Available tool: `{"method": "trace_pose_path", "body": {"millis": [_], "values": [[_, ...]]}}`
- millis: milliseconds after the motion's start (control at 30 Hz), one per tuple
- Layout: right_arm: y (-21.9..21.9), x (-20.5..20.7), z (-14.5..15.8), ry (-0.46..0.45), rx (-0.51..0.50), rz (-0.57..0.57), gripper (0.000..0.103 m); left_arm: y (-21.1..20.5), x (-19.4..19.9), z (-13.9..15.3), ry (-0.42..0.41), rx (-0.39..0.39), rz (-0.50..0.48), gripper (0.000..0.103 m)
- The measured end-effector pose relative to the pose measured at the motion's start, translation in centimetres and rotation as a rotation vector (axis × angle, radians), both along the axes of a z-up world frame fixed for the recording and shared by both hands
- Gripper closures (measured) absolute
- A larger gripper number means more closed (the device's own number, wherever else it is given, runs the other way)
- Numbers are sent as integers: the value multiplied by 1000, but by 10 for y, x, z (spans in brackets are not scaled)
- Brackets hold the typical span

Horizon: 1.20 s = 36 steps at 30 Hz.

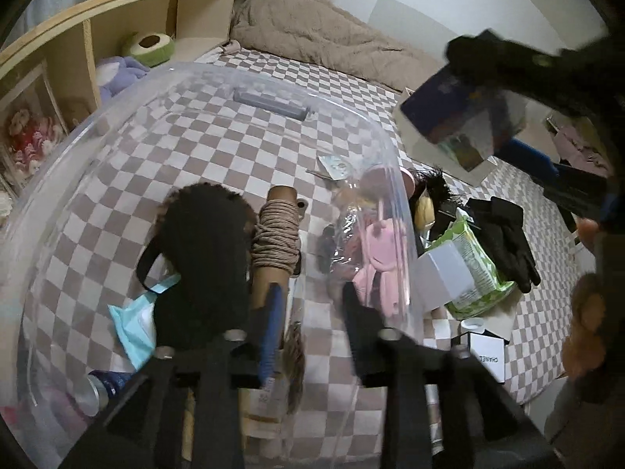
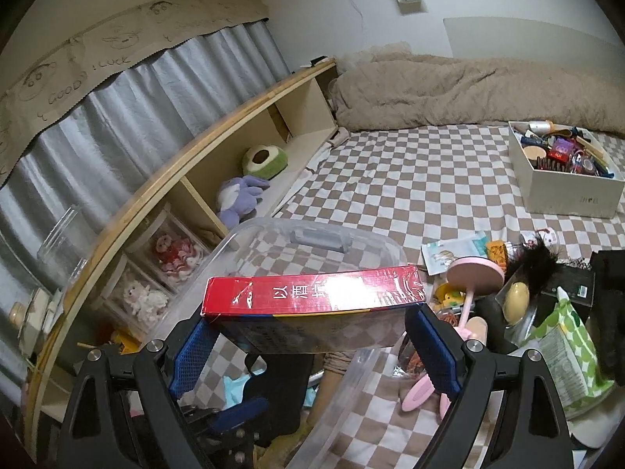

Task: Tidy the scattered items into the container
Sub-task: 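Lower both held items into the container and open both tools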

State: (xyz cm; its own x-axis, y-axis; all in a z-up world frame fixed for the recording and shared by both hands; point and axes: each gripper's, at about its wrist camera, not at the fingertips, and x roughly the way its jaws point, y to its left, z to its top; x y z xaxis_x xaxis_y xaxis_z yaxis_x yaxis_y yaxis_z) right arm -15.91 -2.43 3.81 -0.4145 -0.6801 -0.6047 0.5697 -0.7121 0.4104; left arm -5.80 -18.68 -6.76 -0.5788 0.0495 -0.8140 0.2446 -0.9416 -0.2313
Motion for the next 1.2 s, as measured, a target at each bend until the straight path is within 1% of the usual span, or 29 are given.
{"method": "trace_pose_path", "body": {"millis": [67, 100, 133, 167, 200, 333, 433, 500, 567, 633, 733, 833, 900, 1033, 1200], "values": [[-5, -2, -4, -9, 8, 2, 11, -3, 7, 4, 7, -7, 3, 67], [-8, -2, -6, -14, 13, 5, 11, -6, 12, 6, 14, -6, 9, 63], [-10, -3, -8, -17, 19, 7, 11, -11, 18, 9, 25, -3, 20, 58], [-13, -3, -10, -20, 26, 12, 11, -14, 23, 12, 36, -3, 33, 45], [-17, -3, -13, -23, 35, 18, 11, -19, 28, 15, 50, -6, 49, 39], [-32, 1, -23, -35, 73, 57, 11, -36, 50, 29, 103, -37, 101, 39], [-46, 5, -31, -38, 109, 59, 11, -49, 61, 38, 144, -23, 161, 38], [-58, 10, -39, -45, 140, 93, 11, -58, 66, 48, 175, -2, 183, 33], [-69, 16, -48, -48, 177, 133, 11, -65, 72, 58, 210, 10, 200, 33], [-84, 24, -56, -44, 230, 191, 11, -69, 77, 69, 244, 3, 214, 33], [-102, 38, -68, -40, 302, 285, 11, -73, 83, 77, 273, -2, 220, 32], [-115, 53, -79, -38, 373, 375, 11, -80, 85, 75, 267, 9, 227, 32], [-119, 63, -82, -15, 420, 421, 11, -83, 85, 72, 261, 11, 236, 31], [-118, 75, -82, -4, 449, 496, 11, -90, 85, 66, 246, 31, 250, 31], [-125, 99, -88, 55, 546, 624, 11, -93, 88, 65, 258, 53, 270, 31]]}}
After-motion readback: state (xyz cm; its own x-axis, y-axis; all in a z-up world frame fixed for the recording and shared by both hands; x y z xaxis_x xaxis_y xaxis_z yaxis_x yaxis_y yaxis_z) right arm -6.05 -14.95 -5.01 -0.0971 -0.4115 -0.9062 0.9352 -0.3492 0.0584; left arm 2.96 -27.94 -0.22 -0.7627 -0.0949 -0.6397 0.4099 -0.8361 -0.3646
